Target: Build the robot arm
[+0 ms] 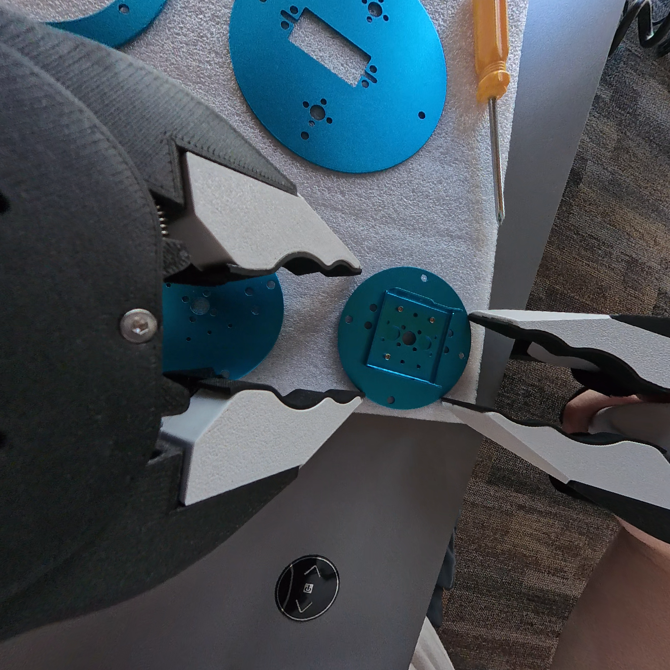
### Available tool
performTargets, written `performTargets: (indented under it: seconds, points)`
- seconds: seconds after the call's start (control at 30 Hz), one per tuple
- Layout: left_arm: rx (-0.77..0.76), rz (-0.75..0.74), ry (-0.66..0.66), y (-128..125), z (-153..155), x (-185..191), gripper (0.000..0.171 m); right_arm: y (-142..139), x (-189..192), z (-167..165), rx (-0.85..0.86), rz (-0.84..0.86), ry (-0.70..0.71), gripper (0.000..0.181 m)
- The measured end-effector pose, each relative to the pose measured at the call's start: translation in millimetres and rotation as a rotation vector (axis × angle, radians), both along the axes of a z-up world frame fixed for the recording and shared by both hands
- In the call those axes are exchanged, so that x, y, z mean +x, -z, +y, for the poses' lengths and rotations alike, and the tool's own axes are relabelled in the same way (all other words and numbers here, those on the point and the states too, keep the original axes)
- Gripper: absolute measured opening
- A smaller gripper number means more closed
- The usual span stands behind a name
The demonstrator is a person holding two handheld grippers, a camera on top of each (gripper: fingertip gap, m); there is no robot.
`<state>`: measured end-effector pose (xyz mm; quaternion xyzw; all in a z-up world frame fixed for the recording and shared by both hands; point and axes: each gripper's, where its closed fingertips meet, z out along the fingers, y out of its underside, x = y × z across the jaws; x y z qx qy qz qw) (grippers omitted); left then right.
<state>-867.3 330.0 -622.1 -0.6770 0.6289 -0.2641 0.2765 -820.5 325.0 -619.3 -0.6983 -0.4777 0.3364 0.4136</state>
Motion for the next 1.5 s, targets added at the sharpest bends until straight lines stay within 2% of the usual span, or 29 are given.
performTargets:
  seconds: [1.27, 1.37, 1.5]
  points:
    - [-0.023, -0.028, -0.011, -1, -1, 0, 0.062, -1, 0, -1, -0.009, 0.038, 0.001, 0.049]
    - [-0.057, -0.061, -0.035, -9, -1, -2, 0.067, -8, 3, -1, 0.002, 0.075, 0.010, 0.056]
    - [-0.101, -0.191, -0.138, -44, 10, -20, 0.064, -41, 17, 7, 0.031, 0.212, 0.089, 0.052]
